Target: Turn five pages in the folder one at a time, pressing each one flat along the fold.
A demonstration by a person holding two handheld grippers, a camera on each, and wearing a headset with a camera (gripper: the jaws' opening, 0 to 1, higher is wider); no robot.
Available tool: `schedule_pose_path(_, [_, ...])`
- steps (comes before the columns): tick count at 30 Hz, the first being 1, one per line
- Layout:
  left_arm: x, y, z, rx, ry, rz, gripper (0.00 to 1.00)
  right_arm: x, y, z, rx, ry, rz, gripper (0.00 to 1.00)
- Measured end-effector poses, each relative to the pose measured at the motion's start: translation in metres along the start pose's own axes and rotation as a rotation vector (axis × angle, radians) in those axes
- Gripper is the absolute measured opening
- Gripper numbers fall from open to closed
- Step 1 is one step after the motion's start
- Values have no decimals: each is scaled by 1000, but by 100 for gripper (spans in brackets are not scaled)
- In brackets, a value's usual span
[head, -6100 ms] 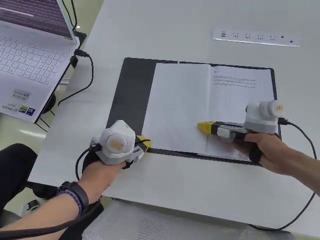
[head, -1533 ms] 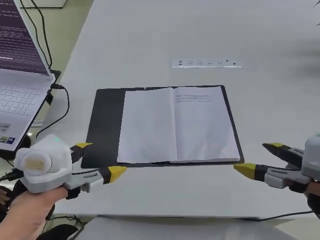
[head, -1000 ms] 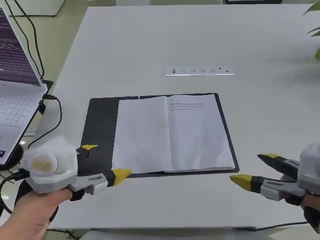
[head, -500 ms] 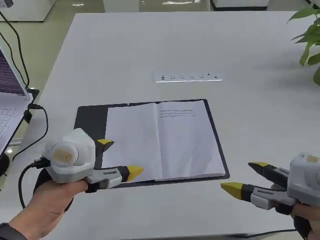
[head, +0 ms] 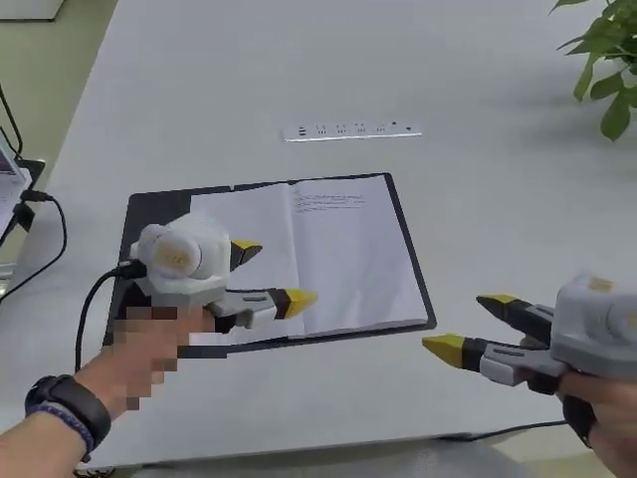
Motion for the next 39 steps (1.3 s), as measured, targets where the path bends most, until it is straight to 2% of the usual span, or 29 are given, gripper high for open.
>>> schedule_pose_path(3, [-6, -12, 2, 13, -6, -25, 63, 1, 0, 1, -1, 15, 3, 72])
schedule_pose_path(6, [-12, -22, 6, 17, -22, -43, 64, 0, 1, 0, -9, -3, 13, 72])
schedule_pose_path(7, [-9, -27, 7, 16, -22, -46, 64, -1, 1, 0, -6, -4, 15, 72])
schedule_pose_path(10, [-11, -38, 11, 15, -25, -50, 65, -4, 2, -2, 15, 7, 12, 72])
schedule_pose_path(13, [-14, -50, 15, 13, -25, -55, 65, -8, 7, -1, 5, -6, 8, 72])
schedule_pose_path(15, [-17, -59, 16, 23, -37, -60, 66, -15, 12, -2, -2, -21, 4, 72])
schedule_pose_path(20, [-25, -83, 19, 44, -53, -80, 65, -17, 16, -7, 7, -31, -7, 72])
schedule_pose_path(23, [-29, -101, 14, 62, -56, -97, 65, -19, 18, -8, 13, -34, -11, 72])
schedule_pose_path(29, [-37, -124, 3, 93, -69, -111, 65, -22, 22, -8, 6, -44, -18, 72])
schedule_pose_path(33, [-41, -134, -1, 109, -78, -93, 65, -25, 24, -9, 6, -43, -19, 72])
schedule_pose_path(39, [-40, -150, -9, 133, -72, -44, 65, -29, 24, -7, 0, -51, -21, 72])
Point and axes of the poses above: the centre of the closed fingertips' face, and the gripper's own axes: y roughly backward along the fingers, x roughly to its left, z roughly out of its top, the point moved 9 cm from there along y, roughly backward along the fingers, and after that the axes turned 11 degrees about -y, right-handed, at the moved point
